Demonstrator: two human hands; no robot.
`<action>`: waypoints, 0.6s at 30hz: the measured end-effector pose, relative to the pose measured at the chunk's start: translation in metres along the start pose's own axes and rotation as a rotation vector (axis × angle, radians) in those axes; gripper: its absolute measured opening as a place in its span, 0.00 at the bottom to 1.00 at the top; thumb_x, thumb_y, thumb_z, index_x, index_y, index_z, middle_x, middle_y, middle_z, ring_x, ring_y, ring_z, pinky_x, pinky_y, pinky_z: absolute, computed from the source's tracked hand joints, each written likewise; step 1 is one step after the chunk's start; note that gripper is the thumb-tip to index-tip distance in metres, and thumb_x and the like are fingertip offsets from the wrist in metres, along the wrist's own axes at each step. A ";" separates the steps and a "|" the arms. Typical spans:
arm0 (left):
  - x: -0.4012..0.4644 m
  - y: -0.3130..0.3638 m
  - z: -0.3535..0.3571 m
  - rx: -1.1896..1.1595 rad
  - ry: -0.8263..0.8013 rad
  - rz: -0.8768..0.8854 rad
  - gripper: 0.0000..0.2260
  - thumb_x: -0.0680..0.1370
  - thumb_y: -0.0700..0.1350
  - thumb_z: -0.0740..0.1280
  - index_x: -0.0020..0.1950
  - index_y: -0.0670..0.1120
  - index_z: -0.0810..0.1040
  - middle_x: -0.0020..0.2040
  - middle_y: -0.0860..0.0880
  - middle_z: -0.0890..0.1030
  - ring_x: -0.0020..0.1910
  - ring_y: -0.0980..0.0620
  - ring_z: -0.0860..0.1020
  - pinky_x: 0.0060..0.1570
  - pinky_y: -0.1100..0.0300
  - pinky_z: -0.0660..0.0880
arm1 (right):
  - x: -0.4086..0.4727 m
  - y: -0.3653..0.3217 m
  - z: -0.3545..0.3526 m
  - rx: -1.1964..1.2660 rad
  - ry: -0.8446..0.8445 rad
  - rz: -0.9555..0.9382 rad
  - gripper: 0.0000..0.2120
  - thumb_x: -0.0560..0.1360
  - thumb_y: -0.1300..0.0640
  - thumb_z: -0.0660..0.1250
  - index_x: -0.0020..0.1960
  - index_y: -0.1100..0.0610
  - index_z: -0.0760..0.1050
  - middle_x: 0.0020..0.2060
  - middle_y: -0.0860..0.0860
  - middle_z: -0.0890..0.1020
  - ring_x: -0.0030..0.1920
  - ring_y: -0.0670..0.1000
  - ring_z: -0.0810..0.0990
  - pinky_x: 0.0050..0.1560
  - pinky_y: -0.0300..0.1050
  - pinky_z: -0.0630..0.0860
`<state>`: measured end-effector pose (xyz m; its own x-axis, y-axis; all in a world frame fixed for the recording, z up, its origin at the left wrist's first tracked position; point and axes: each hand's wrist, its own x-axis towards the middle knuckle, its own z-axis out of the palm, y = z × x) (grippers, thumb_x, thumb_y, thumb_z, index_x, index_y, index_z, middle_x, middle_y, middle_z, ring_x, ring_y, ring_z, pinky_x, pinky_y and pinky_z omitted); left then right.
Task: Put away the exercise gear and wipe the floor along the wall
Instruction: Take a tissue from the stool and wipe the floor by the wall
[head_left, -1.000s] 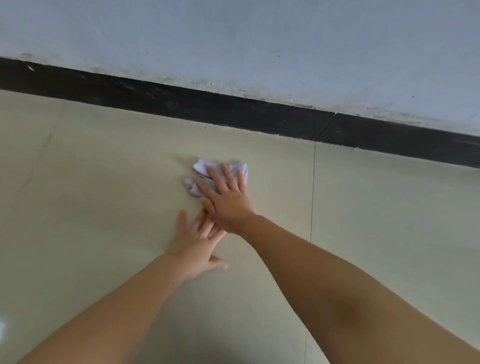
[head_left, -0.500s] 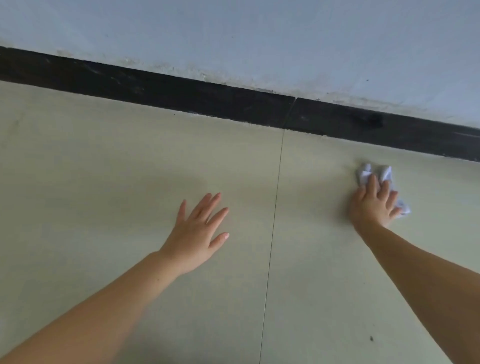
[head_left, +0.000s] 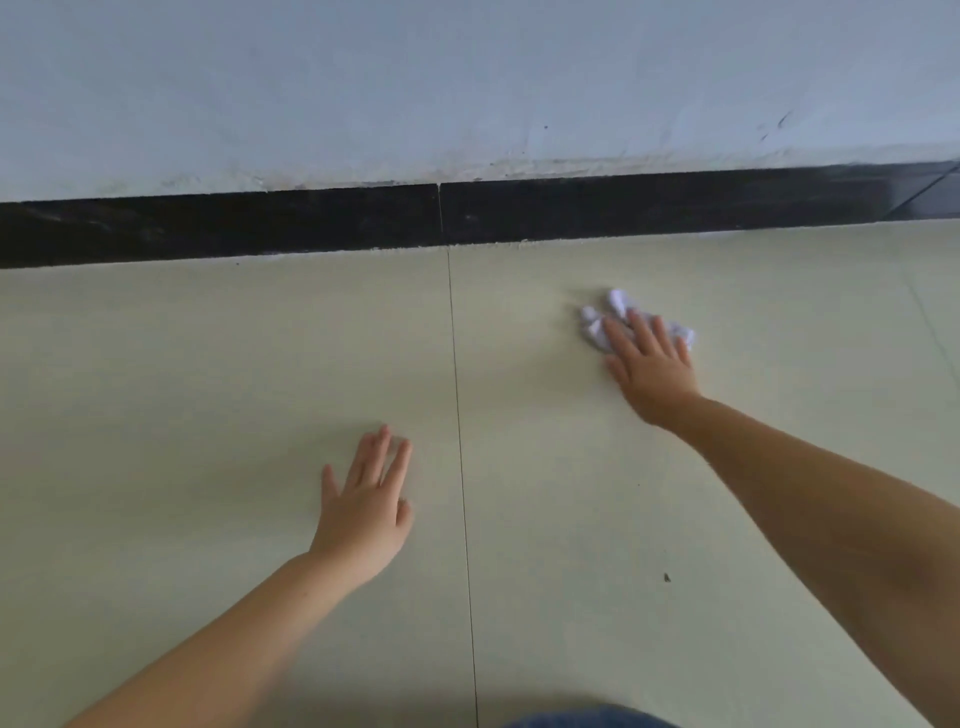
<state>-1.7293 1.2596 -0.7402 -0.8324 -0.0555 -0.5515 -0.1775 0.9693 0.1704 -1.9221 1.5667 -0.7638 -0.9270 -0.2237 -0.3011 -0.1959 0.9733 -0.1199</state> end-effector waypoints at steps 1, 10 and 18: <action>0.002 0.004 0.001 0.016 -0.006 -0.010 0.29 0.81 0.48 0.51 0.77 0.50 0.39 0.76 0.49 0.34 0.76 0.51 0.36 0.71 0.41 0.45 | 0.003 0.032 -0.007 0.052 0.030 0.170 0.25 0.81 0.43 0.45 0.77 0.45 0.50 0.78 0.51 0.49 0.76 0.57 0.47 0.74 0.60 0.48; 0.009 -0.002 0.003 -0.023 0.191 0.023 0.25 0.75 0.45 0.56 0.73 0.45 0.66 0.75 0.44 0.61 0.74 0.45 0.60 0.64 0.38 0.64 | -0.050 -0.101 0.041 0.143 0.242 0.188 0.24 0.76 0.51 0.55 0.72 0.49 0.67 0.73 0.58 0.65 0.73 0.64 0.61 0.69 0.68 0.57; 0.008 -0.004 -0.004 -0.040 0.129 0.021 0.29 0.75 0.36 0.60 0.76 0.47 0.58 0.78 0.47 0.52 0.76 0.48 0.52 0.71 0.46 0.59 | -0.124 -0.110 0.073 0.034 0.101 -0.447 0.23 0.75 0.50 0.55 0.70 0.49 0.70 0.69 0.54 0.72 0.67 0.60 0.72 0.69 0.59 0.62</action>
<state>-1.7379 1.2546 -0.7420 -0.8964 -0.0687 -0.4380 -0.1782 0.9604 0.2141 -1.7617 1.4833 -0.7825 -0.7806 -0.6136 -0.1188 -0.5750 0.7795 -0.2484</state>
